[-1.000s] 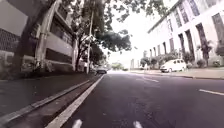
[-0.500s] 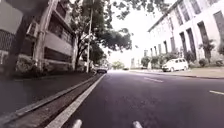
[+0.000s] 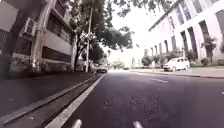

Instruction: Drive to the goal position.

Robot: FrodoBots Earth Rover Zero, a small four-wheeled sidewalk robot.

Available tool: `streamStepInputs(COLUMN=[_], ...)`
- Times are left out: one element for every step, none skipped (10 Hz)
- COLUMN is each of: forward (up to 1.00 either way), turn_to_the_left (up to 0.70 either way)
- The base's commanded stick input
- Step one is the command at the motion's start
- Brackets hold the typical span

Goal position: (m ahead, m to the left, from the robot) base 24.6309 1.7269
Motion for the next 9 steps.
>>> streamStepInputs(forward=[0.7, 0.7, 0.7, 0.7, 0.7, 0.7, 0.7, 0.7, 0.7], turn_to_the_left=[-0.14, -0.12, 0.0, 0.0, 0.0, 0.0, 0.0, 0.0, 0.0])
